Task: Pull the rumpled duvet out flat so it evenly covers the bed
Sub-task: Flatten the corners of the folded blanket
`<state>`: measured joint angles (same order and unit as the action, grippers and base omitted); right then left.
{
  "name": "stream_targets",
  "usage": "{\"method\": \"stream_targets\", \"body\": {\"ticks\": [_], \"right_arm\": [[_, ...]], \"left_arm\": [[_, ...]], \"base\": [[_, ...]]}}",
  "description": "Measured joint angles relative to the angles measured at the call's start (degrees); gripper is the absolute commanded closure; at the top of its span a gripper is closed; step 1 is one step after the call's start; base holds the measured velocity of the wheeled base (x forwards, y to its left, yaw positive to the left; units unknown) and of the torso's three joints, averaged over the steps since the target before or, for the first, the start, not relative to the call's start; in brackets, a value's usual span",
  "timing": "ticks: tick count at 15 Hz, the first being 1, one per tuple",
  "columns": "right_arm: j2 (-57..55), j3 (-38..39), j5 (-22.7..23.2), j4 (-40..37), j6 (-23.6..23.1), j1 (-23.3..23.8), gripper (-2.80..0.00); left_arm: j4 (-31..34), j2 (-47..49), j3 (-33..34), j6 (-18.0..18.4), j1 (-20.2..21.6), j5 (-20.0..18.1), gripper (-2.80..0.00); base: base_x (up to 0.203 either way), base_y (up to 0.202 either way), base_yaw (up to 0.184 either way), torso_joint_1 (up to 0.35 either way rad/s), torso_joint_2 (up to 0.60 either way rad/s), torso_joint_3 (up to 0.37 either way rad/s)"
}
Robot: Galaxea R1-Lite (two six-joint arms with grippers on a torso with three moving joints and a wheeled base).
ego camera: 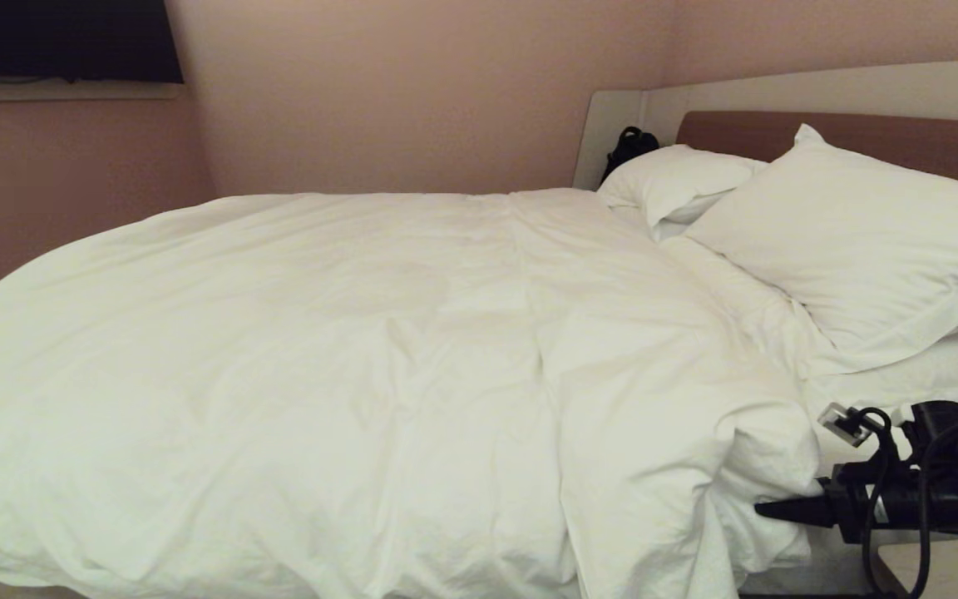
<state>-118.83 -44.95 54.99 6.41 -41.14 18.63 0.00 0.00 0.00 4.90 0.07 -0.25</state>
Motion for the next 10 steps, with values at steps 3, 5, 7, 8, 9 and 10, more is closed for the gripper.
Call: {"method": "stream_targets", "body": {"ticks": [3,5,7,8,9,10], "right_arm": [[2.0,1.7,0.9,-0.1,0.1,0.0,0.00],[4.2,3.4,1.3,-0.3,0.1,0.1,0.00],[7.8,6.4,1.3,-0.5,0.2,1.0,0.00],[9.8,7.9,1.3,-0.7,0.4,1.7,0.00],[12.0,9.1,1.3,-0.9,0.7,2.6,0.00],[14.1,10.1,1.3,-1.2,1.2,3.2,0.00]], "left_arm": [[0.0,0.0,0.0,0.0,0.0,0.0,0.00],[0.0,0.0,0.0,0.0,0.0,0.0,0.00],[0.0,0.0,0.0,0.0,0.0,0.0,0.00],[0.0,0.0,0.0,0.1,0.0,0.0,0.00],[0.0,0.0,0.0,0.0,0.0,0.0,0.00],[0.0,0.0,0.0,0.0,0.0,0.0,0.00]], "base": [[0.000,0.000,0.000,0.000,0.00,0.000],[0.000,0.000,0.000,0.000,0.00,0.000],[0.000,0.000,0.000,0.000,0.00,0.000],[0.000,0.000,0.000,0.000,0.00,0.000],[0.000,0.000,0.000,0.000,0.00,0.000],[0.000,0.000,0.000,0.000,0.00,0.000]]}}
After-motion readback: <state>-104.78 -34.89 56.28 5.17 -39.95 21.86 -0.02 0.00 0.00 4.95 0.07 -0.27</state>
